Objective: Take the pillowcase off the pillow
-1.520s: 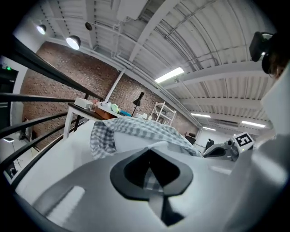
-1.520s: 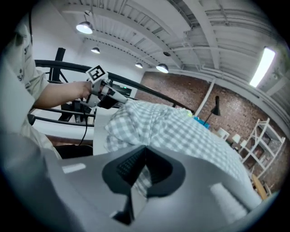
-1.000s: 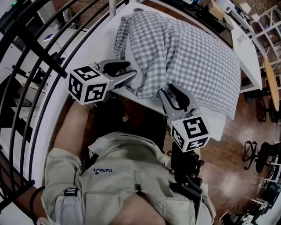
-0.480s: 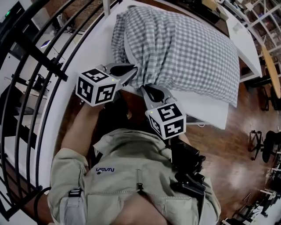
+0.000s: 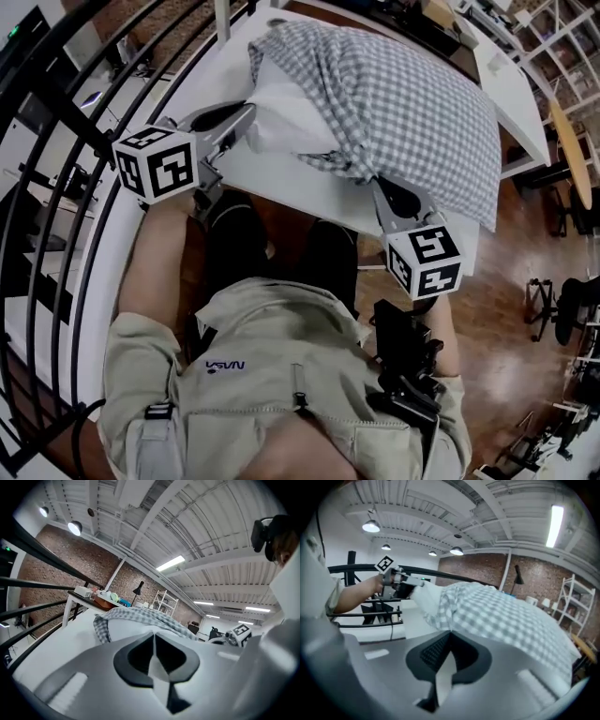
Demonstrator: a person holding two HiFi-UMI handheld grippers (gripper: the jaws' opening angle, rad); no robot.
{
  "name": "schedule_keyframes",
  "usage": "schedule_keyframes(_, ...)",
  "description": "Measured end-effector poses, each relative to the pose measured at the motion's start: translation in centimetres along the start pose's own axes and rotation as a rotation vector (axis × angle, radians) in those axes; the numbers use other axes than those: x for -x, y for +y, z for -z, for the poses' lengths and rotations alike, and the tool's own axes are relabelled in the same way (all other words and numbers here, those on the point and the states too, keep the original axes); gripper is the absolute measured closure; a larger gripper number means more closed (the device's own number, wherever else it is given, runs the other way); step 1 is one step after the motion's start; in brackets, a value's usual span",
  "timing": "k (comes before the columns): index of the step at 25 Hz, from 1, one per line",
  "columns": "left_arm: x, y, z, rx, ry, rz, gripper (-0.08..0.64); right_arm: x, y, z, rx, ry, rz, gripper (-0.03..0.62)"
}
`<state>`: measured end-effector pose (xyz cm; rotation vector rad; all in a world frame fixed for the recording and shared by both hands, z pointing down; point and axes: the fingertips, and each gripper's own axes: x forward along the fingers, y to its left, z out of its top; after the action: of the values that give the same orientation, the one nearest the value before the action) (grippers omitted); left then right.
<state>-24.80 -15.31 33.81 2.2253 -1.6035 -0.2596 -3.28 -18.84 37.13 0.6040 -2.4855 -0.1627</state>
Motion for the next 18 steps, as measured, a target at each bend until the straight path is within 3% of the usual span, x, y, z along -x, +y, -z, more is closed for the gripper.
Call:
schedule_keyframes(2,0.5,0.4,0.9,0.035,-0.003,0.003,0.546,0.2,-3.3,1.0,0.009,0.041,0.098,0.586)
schedule_keyframes(4,0.8,0.9,3.1,0.084,0.012,0.003,0.546,-0.6,-5.1,2.9,0.004,0.097,0.143,0.586)
schedule_keyframes(8,0.8,1.4,8.3,0.198,0.061,0.021,0.546,-3.1,-4.9,6.7,-0.006,0.186,0.149,0.586)
schedule_keyframes(10,1.0,1.0,9.1,0.214,0.067,0.039,0.543,-3.6,-4.5,6.8,0.002,0.184,0.142,0.585)
schedule_keyframes(13,0.8,-0.8,7.8,0.139,0.059,0.069,0.503,-2.8,-4.7,5.8,-0.009,0.160,0.094,0.568)
schedule_keyframes(16,1.4,-2.9,5.0,0.041,0.017,0.103,0.430,-0.7,-3.8,3.5,-0.067,0.104,-0.035,0.533)
schedule_keyframes(18,2.1,-3.3,2.4,0.005,-0.038,0.099,0.398,1.1,-2.9,0.2,-0.099,0.009,-0.132,0.532)
